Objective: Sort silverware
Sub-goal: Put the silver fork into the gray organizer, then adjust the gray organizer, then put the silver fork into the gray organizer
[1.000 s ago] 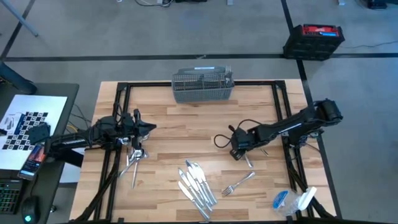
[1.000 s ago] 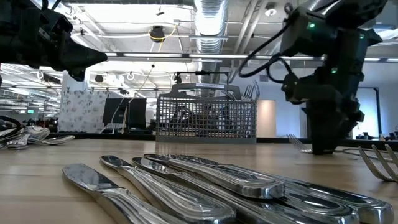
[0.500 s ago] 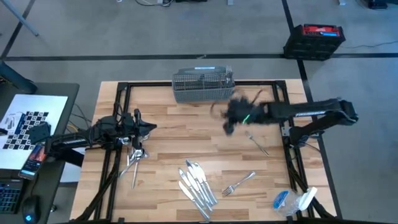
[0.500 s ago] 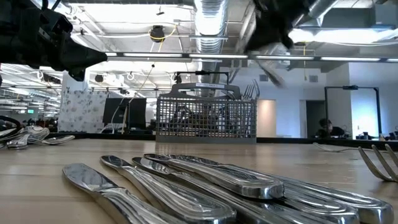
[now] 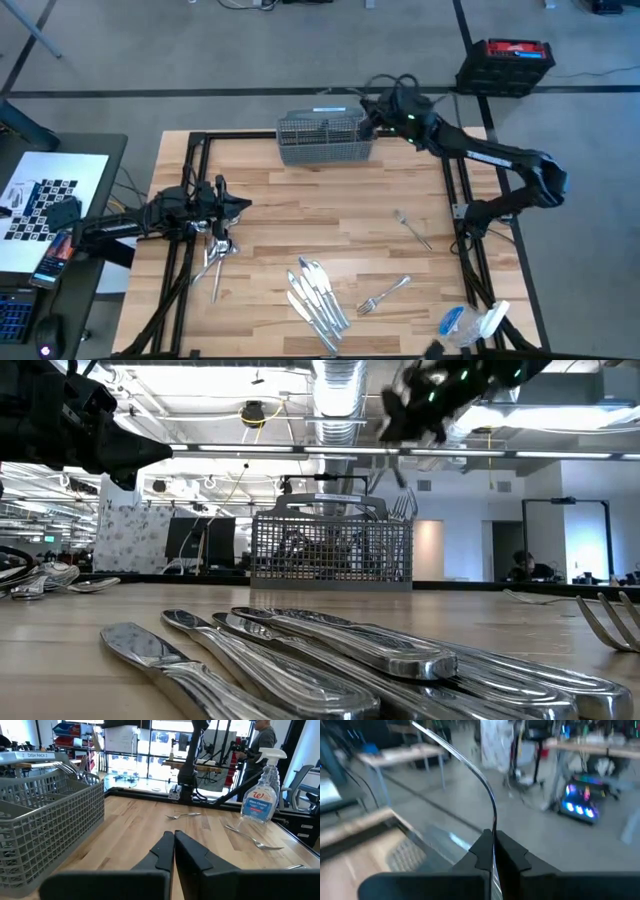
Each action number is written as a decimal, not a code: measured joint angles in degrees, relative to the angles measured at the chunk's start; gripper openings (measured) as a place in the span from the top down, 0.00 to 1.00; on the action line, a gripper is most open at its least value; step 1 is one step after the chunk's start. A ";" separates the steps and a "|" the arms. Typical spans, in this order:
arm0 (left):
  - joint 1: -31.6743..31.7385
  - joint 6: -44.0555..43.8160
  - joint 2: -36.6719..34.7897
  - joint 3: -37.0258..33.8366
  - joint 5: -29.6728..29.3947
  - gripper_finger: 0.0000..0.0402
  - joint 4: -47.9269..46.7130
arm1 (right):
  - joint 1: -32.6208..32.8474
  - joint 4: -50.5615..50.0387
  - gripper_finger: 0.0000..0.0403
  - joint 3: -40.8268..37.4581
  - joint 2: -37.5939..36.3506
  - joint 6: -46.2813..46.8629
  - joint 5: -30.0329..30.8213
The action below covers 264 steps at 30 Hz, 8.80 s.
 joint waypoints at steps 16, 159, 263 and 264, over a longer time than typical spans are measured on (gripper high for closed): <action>0.00 0.00 0.00 0.00 0.00 1.00 -0.02 | -5.29 -6.21 0.88 0.39 9.68 6.11 -4.01; -0.01 0.00 0.07 0.00 -0.39 1.00 -0.11 | 17.22 31.72 1.00 -6.41 31.18 8.01 0.93; 0.00 0.00 0.11 0.02 -0.39 1.00 -0.11 | -7.72 28.70 0.99 -17.38 4.98 0.40 -9.73; -0.01 0.00 0.11 0.01 -0.39 1.00 -0.12 | -7.87 28.77 0.98 -17.38 4.97 0.29 -9.50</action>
